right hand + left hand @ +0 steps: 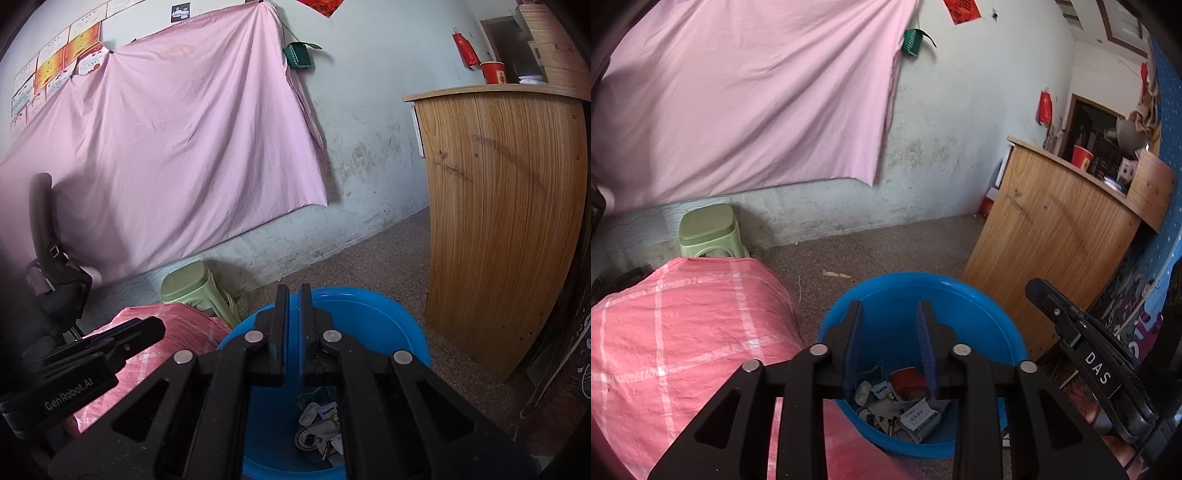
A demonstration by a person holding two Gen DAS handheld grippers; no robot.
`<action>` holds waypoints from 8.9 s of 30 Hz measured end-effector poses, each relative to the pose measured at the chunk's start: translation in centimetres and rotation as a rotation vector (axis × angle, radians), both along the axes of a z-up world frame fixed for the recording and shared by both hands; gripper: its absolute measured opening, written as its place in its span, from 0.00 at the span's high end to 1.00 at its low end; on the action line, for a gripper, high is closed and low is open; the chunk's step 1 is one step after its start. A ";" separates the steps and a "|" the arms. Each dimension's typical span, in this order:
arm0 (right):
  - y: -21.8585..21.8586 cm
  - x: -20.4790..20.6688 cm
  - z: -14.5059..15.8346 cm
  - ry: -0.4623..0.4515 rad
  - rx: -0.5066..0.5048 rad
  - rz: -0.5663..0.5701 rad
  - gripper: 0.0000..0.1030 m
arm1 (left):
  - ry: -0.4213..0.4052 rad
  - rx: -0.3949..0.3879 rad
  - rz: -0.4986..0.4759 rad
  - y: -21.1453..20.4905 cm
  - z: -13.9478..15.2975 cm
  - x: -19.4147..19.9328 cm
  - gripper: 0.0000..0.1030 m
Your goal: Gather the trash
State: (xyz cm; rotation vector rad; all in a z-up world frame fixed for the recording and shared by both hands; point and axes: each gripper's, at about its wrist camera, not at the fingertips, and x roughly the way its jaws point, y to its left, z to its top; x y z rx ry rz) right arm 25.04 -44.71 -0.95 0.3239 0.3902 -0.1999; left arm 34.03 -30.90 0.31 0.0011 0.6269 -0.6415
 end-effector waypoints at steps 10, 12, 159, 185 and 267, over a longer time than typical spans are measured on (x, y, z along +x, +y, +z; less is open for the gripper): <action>1.2 0.0 1.1 -0.010 -0.033 0.025 0.77 | -0.023 -0.022 0.085 3.2 1.3 -0.4 0.47; 1.6 0.0 1.3 -0.009 -0.046 0.038 0.74 | -0.031 -0.020 0.112 4.1 1.5 -0.6 0.43; 20.4 -29.9 0.7 -0.159 -0.277 0.298 0.00 | -0.350 0.024 0.633 27.2 -1.8 -39.4 0.02; 20.2 -29.9 0.7 -0.155 -0.280 0.303 0.00 | -0.351 0.020 0.630 27.3 -1.8 -39.2 0.02; 20.4 -29.9 0.7 -0.157 -0.276 0.302 0.00 | -0.359 0.028 0.625 27.2 -1.9 -39.3 0.02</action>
